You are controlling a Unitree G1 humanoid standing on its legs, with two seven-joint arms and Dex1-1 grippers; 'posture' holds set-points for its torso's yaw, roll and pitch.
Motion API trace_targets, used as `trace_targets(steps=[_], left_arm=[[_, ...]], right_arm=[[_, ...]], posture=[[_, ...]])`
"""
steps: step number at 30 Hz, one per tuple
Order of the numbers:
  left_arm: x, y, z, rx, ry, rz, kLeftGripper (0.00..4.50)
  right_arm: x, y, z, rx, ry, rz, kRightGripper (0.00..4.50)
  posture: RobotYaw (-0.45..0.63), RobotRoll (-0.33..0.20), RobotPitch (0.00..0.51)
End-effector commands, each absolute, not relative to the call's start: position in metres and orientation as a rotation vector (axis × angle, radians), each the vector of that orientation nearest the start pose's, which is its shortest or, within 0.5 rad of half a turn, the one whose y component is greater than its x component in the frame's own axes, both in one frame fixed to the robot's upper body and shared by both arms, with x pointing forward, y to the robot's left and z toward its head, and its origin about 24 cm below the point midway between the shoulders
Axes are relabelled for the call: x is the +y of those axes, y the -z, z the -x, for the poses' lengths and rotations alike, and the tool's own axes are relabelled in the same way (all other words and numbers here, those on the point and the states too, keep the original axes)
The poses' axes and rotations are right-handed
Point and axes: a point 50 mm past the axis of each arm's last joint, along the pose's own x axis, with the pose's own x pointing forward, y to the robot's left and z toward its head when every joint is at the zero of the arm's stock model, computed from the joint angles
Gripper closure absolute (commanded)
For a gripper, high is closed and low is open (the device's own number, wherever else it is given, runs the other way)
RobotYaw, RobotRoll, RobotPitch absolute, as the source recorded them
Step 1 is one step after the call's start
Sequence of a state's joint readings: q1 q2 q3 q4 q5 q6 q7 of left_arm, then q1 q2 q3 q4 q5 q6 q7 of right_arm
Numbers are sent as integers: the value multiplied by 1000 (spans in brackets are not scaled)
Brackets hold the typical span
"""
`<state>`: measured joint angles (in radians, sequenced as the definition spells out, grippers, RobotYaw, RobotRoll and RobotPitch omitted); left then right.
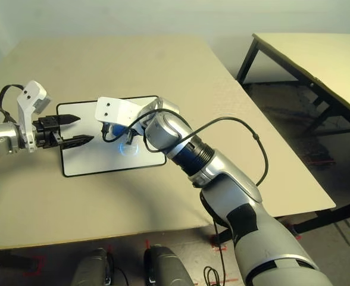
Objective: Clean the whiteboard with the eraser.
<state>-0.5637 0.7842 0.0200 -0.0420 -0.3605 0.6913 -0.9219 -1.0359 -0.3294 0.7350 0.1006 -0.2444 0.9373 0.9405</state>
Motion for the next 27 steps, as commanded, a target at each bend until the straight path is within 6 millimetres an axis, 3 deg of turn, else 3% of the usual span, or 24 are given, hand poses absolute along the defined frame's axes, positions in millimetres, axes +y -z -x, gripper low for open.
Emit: trace_targets(steps=[1, 10, 12, 16, 19, 27], left_arm=[[228, -194, -303, 260, 802, -332, 0], [231, -193, -302, 264, 790, -329, 0], [232, -193, -302, 263, 788, -329, 0], [231, -193, -302, 260, 786, -325, 0], [231, -192, -301, 259, 785, -323, 0], [230, -191, -301, 259, 784, -320, 0]], right_arm=[[-28, -164, -321, 522, -1014, 1060, 3936], [-19, -199, -350, 434, -916, 1034, 3936], [-18, -197, -348, 430, -925, 1035, 3936], [-21, -172, -328, 473, -1016, 1070, 3936], [-25, -162, -323, 496, -1028, 1082, 3937], [-15, -200, -356, 409, -914, 1052, 3937]], posture=[[19, 0, 94], [24, 0, 93], [27, 0, 92], [32, 0, 89], [35, 0, 88], [35, 0, 89]])
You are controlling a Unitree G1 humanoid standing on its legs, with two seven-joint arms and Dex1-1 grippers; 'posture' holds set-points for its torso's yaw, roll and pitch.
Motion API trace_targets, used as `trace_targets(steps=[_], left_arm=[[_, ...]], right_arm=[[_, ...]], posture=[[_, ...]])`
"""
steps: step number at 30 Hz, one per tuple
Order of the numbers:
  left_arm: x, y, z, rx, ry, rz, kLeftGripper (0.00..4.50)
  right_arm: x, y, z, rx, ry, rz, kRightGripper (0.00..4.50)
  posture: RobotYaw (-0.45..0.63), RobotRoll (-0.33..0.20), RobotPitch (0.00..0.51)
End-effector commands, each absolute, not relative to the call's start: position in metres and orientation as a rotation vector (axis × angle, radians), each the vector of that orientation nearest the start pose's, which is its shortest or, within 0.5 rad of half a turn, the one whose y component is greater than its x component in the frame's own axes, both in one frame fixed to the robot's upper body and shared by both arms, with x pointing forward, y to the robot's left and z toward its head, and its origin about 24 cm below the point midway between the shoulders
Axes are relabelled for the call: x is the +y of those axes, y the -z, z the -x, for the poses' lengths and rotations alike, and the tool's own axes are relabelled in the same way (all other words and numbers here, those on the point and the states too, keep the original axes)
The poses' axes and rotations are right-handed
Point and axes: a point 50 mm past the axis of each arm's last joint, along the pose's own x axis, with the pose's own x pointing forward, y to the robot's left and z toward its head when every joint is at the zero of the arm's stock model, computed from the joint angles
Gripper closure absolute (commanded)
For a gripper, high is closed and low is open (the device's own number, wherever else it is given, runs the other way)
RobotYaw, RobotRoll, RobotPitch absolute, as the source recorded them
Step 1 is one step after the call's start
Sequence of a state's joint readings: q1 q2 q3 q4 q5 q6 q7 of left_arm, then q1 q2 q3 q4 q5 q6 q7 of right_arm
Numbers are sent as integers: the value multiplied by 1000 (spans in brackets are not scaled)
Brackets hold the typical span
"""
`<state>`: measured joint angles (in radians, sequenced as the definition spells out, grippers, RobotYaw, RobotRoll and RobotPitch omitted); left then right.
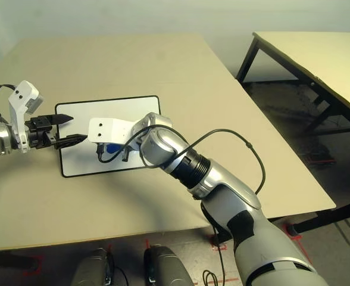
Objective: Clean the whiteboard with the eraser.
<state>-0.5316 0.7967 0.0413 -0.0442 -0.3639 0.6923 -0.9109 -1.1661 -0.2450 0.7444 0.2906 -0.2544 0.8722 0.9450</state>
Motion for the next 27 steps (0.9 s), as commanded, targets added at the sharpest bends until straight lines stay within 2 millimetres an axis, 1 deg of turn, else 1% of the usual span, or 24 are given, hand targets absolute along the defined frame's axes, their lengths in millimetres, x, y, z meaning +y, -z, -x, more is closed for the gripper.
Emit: trace_targets(steps=[1, 4, 6, 8, 10, 13, 15, 16, 18, 21, 23, 25, 27], left_arm=[[230, -191, -301, 259, 784, -319, 0], [230, -190, -300, 260, 784, -319, 0], [231, -190, -299, 261, 782, -317, 0], [231, -189, -298, 263, 780, -316, 0], [231, -189, -298, 264, 778, -314, 0], [231, -189, -298, 263, 776, -313, 0], [231, -189, -298, 262, 776, -313, 0], [231, -189, -298, 261, 776, -313, 0], [231, -189, -298, 260, 778, -312, 0], [230, -189, -299, 260, 780, -312, 0], [229, -189, -299, 259, 781, -311, 0], [229, -189, -299, 259, 783, -310, 0], [228, -188, -299, 259, 784, -310, 0]], right_arm=[[-14, -203, -360, 397, -902, 1047, 3937], [-13, -204, -367, 384, -891, 1039, 3937], [-14, -195, -364, 396, -914, 1046, 3937], [-15, -183, -356, 420, -960, 1059, 3937], [-17, -168, -341, 448, -1025, 1079, 3937], [-20, -156, -325, 466, -1077, 1097, 3937], [-21, -153, -321, 472, -1089, 1103, 3937], [-21, -153, -322, 473, -1085, 1104, 3937], [-20, -159, -329, 461, -1056, 1100, 3937], [-14, -178, -346, 404, -991, 1083, 3937], [-10, -189, -354, 377, -968, 1077, 3937], [-6, -195, -358, 358, -960, 1077, 3937], [-3, -197, -358, 349, -969, 1082, 3938]], posture=[[35, 0, 90], [38, 0, 92], [38, 0, 92], [40, 0, 94], [38, 0, 95], [34, 0, 95], [33, 0, 96], [33, 0, 96], [33, 0, 96], [28, 0, 95], [25, 0, 94], [25, 0, 94], [26, 0, 94]])
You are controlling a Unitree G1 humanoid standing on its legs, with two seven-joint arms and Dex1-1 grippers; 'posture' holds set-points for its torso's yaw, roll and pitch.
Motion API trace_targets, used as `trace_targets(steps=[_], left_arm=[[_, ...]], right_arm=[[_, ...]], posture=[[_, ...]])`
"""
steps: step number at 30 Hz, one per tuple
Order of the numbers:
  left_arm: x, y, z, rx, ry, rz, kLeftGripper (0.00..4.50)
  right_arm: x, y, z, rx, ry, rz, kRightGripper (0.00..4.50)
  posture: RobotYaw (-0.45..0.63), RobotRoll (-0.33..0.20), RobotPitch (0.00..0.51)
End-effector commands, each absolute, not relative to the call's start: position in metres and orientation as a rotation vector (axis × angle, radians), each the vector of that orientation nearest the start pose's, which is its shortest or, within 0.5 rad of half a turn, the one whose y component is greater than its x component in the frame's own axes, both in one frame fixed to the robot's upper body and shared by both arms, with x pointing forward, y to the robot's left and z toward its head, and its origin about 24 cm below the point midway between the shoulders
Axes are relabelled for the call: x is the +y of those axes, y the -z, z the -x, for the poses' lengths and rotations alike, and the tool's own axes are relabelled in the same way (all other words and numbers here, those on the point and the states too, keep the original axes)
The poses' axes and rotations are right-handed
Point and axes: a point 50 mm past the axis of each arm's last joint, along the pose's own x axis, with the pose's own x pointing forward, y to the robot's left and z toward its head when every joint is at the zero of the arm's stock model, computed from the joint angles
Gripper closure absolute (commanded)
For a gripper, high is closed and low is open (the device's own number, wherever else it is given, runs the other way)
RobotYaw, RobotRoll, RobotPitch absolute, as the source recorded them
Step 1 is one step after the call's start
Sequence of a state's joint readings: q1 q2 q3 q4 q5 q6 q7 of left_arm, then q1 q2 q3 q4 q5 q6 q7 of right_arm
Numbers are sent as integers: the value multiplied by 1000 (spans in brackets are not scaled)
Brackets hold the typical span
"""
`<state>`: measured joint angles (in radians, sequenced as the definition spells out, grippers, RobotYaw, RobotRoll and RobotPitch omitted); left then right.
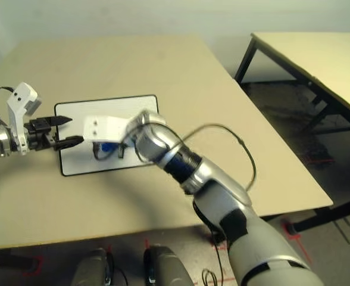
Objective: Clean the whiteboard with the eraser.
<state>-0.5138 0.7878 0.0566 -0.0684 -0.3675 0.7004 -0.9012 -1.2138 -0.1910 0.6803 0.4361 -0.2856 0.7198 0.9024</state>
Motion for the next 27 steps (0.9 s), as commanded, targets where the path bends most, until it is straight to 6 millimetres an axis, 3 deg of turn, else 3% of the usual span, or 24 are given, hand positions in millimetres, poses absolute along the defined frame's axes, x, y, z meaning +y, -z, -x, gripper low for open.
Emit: trace_targets(steps=[1, 12, 21, 27], left_arm=[[228, -188, -299, 259, 783, -310, 0], [228, -188, -298, 262, 783, -310, 0], [228, -189, -301, 261, 789, -313, 0], [228, -188, -300, 261, 786, -309, 0]], right_arm=[[-2, -197, -356, 350, -980, 1089, 3938], [-4, -189, -331, 373, -1063, 1139, 3946], [9, -211, -340, 307, -1021, 1152, 3947], [6, -189, -325, 361, -1095, 1187, 3948]], posture=[[26, 0, 95], [25, 0, 97], [14, 0, 95], [20, 0, 98]])
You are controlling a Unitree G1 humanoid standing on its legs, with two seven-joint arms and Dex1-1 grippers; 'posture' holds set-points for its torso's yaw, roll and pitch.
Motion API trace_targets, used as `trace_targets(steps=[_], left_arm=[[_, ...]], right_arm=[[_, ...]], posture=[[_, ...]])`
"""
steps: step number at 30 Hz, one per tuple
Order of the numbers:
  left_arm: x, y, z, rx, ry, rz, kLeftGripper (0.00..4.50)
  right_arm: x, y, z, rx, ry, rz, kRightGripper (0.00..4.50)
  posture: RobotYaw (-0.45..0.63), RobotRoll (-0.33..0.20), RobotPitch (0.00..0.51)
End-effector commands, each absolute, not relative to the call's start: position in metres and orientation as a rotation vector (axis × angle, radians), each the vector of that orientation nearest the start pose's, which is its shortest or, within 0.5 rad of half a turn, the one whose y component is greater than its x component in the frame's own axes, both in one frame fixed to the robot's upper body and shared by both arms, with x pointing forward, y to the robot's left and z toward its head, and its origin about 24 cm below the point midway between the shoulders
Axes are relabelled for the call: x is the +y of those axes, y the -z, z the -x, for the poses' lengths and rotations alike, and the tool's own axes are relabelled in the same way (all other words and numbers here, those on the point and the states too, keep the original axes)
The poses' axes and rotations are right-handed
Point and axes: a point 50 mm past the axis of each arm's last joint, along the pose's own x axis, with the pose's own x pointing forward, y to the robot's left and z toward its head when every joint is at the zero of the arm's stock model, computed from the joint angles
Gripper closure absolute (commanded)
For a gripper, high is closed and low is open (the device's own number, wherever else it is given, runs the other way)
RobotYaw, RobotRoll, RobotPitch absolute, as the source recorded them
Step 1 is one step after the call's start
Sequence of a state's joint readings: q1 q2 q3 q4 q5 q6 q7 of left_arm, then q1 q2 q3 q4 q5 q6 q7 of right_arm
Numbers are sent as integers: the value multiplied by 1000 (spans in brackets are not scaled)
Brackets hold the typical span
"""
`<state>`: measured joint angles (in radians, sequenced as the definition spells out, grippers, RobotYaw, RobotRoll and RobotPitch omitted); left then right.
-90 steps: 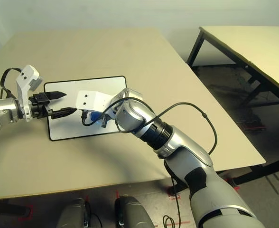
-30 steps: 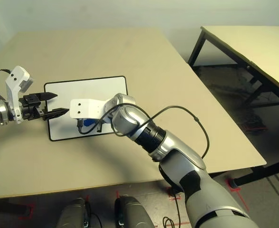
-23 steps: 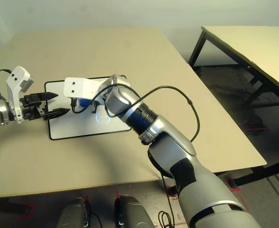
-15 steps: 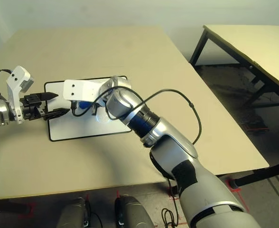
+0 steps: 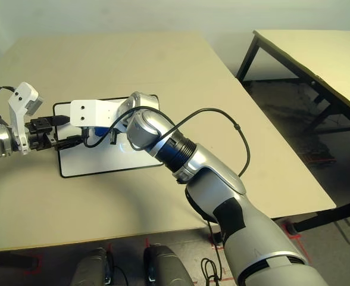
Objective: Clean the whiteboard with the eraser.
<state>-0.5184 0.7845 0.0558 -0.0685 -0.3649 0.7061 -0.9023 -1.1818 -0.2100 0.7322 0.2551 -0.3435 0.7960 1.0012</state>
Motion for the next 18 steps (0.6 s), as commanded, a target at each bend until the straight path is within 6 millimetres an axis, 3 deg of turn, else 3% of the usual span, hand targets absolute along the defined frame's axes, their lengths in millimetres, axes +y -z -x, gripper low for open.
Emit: trace_targets(steps=[1, 5, 10, 18], left_arm=[[228, -188, -300, 262, 786, -309, 0], [228, -187, -299, 266, 785, -308, 0], [229, -186, -298, 276, 788, -312, 0], [235, -184, -292, 323, 792, -326, 0]], right_arm=[[5, -187, -324, 370, -1098, 1191, 3948], [3, -187, -326, 381, -1084, 1191, 3949], [13, -205, -343, 326, -1014, 1146, 3949], [13, -186, -330, 374, -1081, 1176, 3950]], posture=[[20, 0, 98], [20, 0, 100], [25, 0, 99], [34, 0, 98]])
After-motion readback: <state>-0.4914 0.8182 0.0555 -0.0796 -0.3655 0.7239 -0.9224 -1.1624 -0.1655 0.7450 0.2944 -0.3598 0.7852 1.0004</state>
